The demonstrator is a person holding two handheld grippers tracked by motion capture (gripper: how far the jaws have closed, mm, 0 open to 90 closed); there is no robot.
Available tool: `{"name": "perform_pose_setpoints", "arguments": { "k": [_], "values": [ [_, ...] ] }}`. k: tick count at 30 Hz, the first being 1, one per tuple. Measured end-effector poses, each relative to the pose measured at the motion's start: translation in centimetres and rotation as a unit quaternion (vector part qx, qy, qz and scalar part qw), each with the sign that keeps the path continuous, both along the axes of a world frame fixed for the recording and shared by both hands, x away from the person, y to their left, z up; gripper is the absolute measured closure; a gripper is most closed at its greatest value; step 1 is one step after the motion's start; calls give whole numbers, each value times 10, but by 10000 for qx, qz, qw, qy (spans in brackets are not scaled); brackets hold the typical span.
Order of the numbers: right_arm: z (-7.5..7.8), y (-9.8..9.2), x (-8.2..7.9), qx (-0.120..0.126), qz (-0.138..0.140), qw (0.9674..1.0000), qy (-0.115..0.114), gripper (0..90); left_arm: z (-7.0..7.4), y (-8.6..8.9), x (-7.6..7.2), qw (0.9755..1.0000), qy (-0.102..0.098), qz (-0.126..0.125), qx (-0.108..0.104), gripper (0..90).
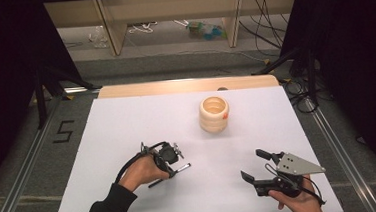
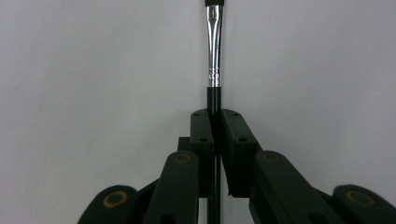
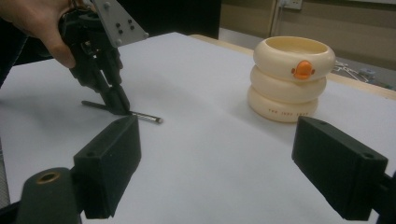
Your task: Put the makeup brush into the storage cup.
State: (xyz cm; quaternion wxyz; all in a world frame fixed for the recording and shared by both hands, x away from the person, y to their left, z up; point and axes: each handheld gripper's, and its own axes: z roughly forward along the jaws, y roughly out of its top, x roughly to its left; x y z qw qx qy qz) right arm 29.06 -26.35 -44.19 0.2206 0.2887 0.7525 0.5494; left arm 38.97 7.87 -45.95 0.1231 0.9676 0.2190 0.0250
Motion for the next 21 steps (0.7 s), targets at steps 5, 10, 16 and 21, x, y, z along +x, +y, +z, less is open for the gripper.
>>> {"name": "perform_pose_setpoints", "arguments": {
  "k": [5, 10, 16, 21],
  "values": [
    [0, 0, 0, 2, 11, 10000, 8, 168, 0, 0, 0, 10000, -9, -62, 17, 835],
    [0, 0, 0, -8, 4, 10000, 3, 169, 0, 0, 1, 10000, -6, -92, -7, 836],
    [0, 1, 0, 19, 5, 10000, -4, 169, 0, 0, 1, 9997, -19, -226, 1, 836],
    [0, 0, 0, -26, -5, 10000, -18, 169, 0, 1, 1, 9997, -8, -246, -15, 836]
  ]
}}
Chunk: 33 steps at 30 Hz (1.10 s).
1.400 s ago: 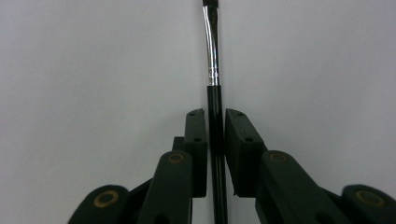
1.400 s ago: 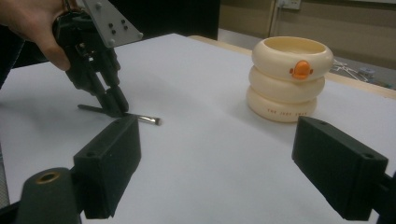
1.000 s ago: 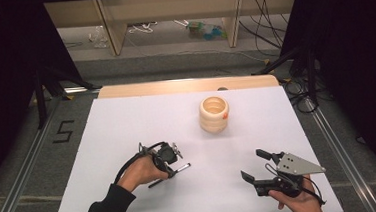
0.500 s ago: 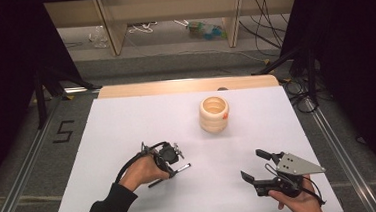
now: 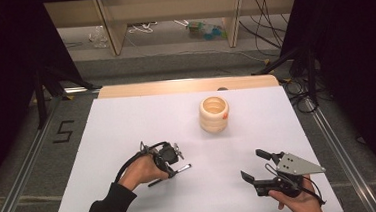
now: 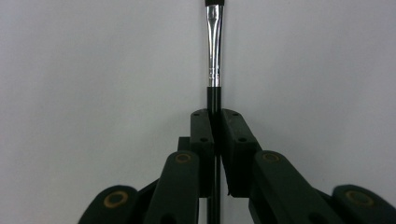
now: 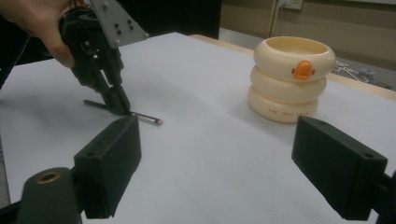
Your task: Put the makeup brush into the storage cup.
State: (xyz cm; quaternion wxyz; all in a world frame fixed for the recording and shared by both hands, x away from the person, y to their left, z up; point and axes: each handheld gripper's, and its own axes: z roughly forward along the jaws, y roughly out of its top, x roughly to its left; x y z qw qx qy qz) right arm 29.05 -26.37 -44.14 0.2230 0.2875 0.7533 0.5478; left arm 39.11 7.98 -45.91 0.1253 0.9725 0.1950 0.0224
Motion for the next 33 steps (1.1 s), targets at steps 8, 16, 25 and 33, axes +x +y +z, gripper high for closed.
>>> {"name": "perform_pose_setpoints", "arguments": {
  "k": [8, 16, 25, 33],
  "values": [
    [-1, 0, 0, 55, 3, 10000, -37, 171, 9, 4, 1, 9997, -82, 48, -205, 836],
    [0, 0, 0, 21, 12, 10000, -14, 171, 15, 8, 2, 9975, -196, 299, -603, 836],
    [0, 0, 0, -12, -8, 10000, 1, 171, 28, 14, 8, 9916, -610, 370, -1083, 836],
    [0, 1, -1, -6, -21, 10000, 2, 171, 35, 13, 6, 9835, -1003, 456, -1432, 836]
  ]
}}
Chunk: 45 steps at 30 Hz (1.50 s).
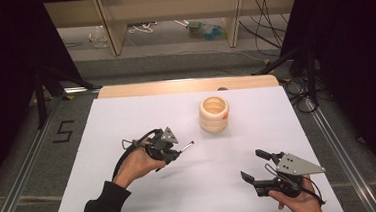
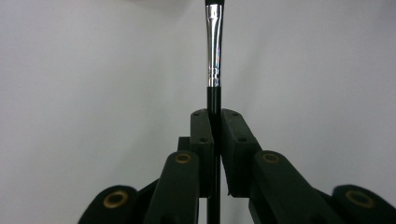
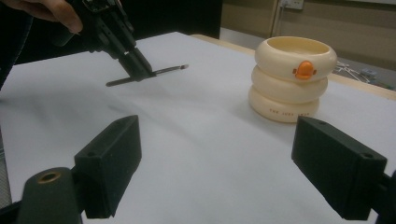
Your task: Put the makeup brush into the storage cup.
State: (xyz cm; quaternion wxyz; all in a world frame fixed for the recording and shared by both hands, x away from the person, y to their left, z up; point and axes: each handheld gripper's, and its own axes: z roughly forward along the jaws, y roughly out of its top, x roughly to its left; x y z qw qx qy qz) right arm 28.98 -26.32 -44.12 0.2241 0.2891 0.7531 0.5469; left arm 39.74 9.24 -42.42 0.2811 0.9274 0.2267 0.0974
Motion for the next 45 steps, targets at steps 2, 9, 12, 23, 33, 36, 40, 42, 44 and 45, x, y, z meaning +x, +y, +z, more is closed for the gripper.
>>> {"name": "perform_pose_setpoints", "arguments": {
  "k": [2, 9, 12, 23, 33, 36, 40, 42, 44, 45],
  "values": [
    [0, 0, 0, 1, 9, 10000, 26, 171, 2, -1, -1, 9999, -125, 49, -97, 836],
    [0, 0, 0, -15, 10, 10000, 3, 171, 9, -1, -1, 9988, -353, 96, -340, 836],
    [0, 0, 0, -18, 13, 10000, 3, 171, 12, 1, -1, 9971, -518, 219, -514, 836],
    [0, 0, 0, -20, 15, 10000, -1, 172, 15, 5, 2, 9918, -720, 470, -949, 836],
    [0, 0, 0, -31, 11, 10000, -5, 172, 16, 7, 3, 9855, -866, 685, -1292, 836],
    [0, 0, 0, -32, 18, 10000, -7, 172, 17, 7, 3, 9840, -875, 674, -1398, 836],
    [0, 0, 0, -31, 16, 10000, -5, 172, 17, 7, 3, 9814, -905, 746, -1518, 836],
    [0, 0, 0, -33, 16, 10000, -4, 172, 18, 8, 3, 9810, -965, 742, -1508, 836],
    [0, 0, 0, -34, 12, 10000, 28, 172, 18, 9, 4, 9806, -1007, 754, -1501, 836],
    [0, 0, -1, -65, 41, 9999, 93, 172, 18, 10, 4, 9797, -1039, 782, -1527, 836]
  ]
}}
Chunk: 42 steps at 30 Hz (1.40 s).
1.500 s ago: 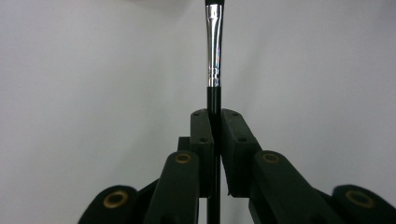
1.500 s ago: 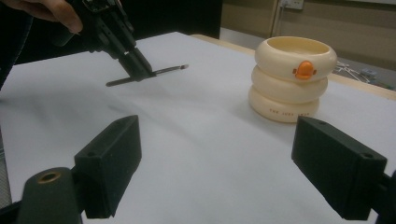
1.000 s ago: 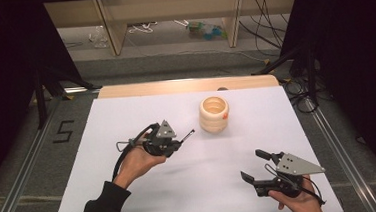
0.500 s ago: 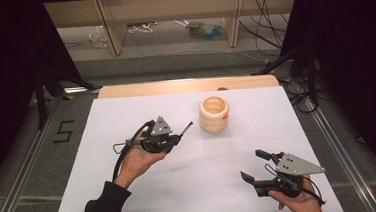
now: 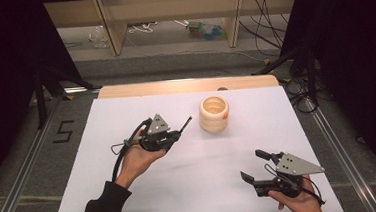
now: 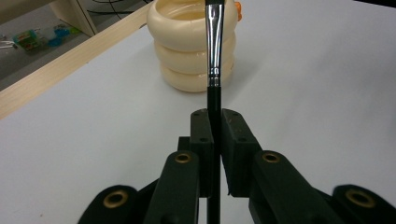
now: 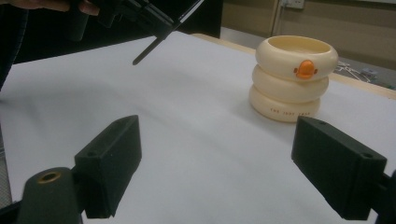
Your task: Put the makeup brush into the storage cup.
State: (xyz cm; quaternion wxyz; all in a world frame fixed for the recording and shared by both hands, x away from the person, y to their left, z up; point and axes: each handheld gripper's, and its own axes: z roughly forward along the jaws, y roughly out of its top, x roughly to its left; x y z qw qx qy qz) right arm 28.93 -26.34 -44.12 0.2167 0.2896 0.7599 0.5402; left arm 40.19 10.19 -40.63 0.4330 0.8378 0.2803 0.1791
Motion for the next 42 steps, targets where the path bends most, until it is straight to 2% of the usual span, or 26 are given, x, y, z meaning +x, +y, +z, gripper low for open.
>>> {"name": "perform_pose_setpoints", "arguments": {
  "k": [4, 5, 6, 7, 9, 10, 11, 12, 13, 14, 15, 21, 22, 23, 24, 26, 27, 29, 31, 32, 35, 36, 42],
  "values": [
    [0, 0, -1, 20, 5, 9999, 105, 172, 2, 1, 0, 9999, -50, 53, -83, 835],
    [0, 0, 1, -1, 8, 10000, -16, 172, 2, 1, 0, 9999, -51, 35, -93, 836],
    [0, -1, 0, -49, -34, 10000, 2, 172, 2, 1, 0, 9997, -77, 113, -214, 836],
    [0, 0, 0, -21, -21, 10000, -17, 172, 3, 2, 1, 9998, -81, 41, -194, 836],
    [0, 0, 1, -3, 4, 10000, -15, 172, 4, 3, 1, 9996, -125, 115, -226, 836],
    [0, 0, 1, -4, -20, 10000, -25, 172, 5, 4, 2, 9996, -135, 71, -226, 836],
    [1, -1, 0, -87, -45, 9999, 23, 172, 4, 3, 2, 9992, -101, 140, -348, 836],
    [1, -1, 0, -83, -42, 10000, 29, 172, 5, 5, 4, 9996, -145, 86, -243, 836],
    [1, -1, -2, -58, -24, 9998, 167, 172, 4, 4, 4, 9991, -144, 157, -368, 836],
    [1, -1, -2, -56, -25, 9998, 165, 172, 4, 5, 5, 9992, -162, 149, -332, 836],
    [1, -1, -2, -66, -33, 9998, 159, 172, 4, 4, 5, 9988, -140, 193, -421, 836],
    [1, -1, -2, -63, -35, 9999, 152, 172, 7, 3, 6, 9979, -165, 207, -590, 836],
    [1, -1, 0, -78, -53, 10000, 1, 172, 7, 2, 6, 9976, -170, 211, -630, 836],
    [1, -1, 0, -79, -48, 10000, 6, 172, 8, 2, 6, 9975, -168, 199, -661, 836],
    [1, -1, -2, -63, -33, 9999, 157, 172, 8, 2, 7, 9971, -179, 229, -697, 836],
    [1, -1, 0, -78, -51, 10000, 0, 172, 8, 2, 8, 9968, -202, 252, -738, 836],
    [-1, 1, 2, 97, -3, 9999, -110, 172, 7, 2, 9, 9966, -187, 228, -773, 836],
    [-1, 1, 2, 93, -3, 9999, -106, 172, 7, 2, 10, 9960, -185, 288, -820, 836],
    [1, -1, 0, -79, -48, 10000, -1, 172, 7, 3, 11, 9955, -184, 310, -873, 836],
    [1, -1, 0, -80, -47, 10000, 4, 172, 7, 3, 12, 9950, -152, 293, -940, 836],
    [1, -1, 0, -79, -47, 10000, 6, 172, 7, 3, 13, 9947, -185, 327, -957, 836],
    [1, -1, -1, -66, -34, 9999, 142, 172, 7, 3, 13, 9946, -205, 339, -955, 836],
    [1, -1, -1, -68, -33, 9999, 141, 172, 8, 2, 16, 9929, -201, 389, -1103, 836]
  ]
}}
